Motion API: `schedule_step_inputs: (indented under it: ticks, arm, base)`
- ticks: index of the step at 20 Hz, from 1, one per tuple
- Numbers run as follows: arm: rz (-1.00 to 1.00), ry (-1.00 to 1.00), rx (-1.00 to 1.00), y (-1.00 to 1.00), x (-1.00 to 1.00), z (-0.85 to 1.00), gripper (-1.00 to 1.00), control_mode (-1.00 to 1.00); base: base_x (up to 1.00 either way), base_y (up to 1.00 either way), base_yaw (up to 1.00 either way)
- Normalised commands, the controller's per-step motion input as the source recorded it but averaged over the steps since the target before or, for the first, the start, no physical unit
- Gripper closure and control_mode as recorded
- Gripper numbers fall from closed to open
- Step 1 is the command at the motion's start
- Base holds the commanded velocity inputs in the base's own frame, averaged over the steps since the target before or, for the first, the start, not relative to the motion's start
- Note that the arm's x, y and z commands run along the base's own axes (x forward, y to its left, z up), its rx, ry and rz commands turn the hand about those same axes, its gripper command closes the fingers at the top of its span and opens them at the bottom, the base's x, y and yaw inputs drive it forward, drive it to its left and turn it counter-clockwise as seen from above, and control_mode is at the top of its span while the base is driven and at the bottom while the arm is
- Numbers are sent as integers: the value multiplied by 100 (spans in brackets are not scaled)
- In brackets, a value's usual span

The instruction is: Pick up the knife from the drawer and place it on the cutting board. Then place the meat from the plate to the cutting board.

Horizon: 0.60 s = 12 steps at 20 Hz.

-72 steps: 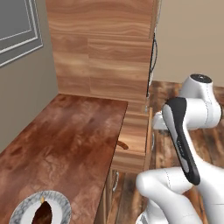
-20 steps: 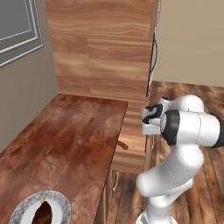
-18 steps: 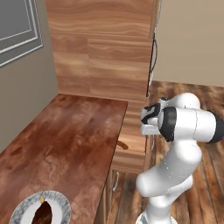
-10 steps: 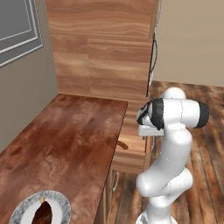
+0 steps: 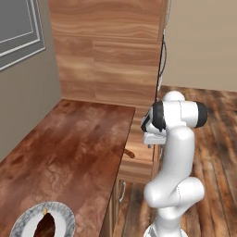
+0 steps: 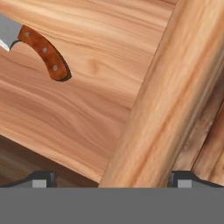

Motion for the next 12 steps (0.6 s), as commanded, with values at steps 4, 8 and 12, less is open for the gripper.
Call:
schedule_step_inputs:
  ticks: [4, 8, 12]
  arm:
    - [0, 3, 1, -37, 16, -28, -100, -100]
    - [-1, 2, 6, -74, 0, -24, -100, -100]
    - [-2, 0, 11, -98, 0, -31, -100, -100]
  base:
    - [0, 0, 0]
    - [0, 0, 0]
    - [0, 0, 0]
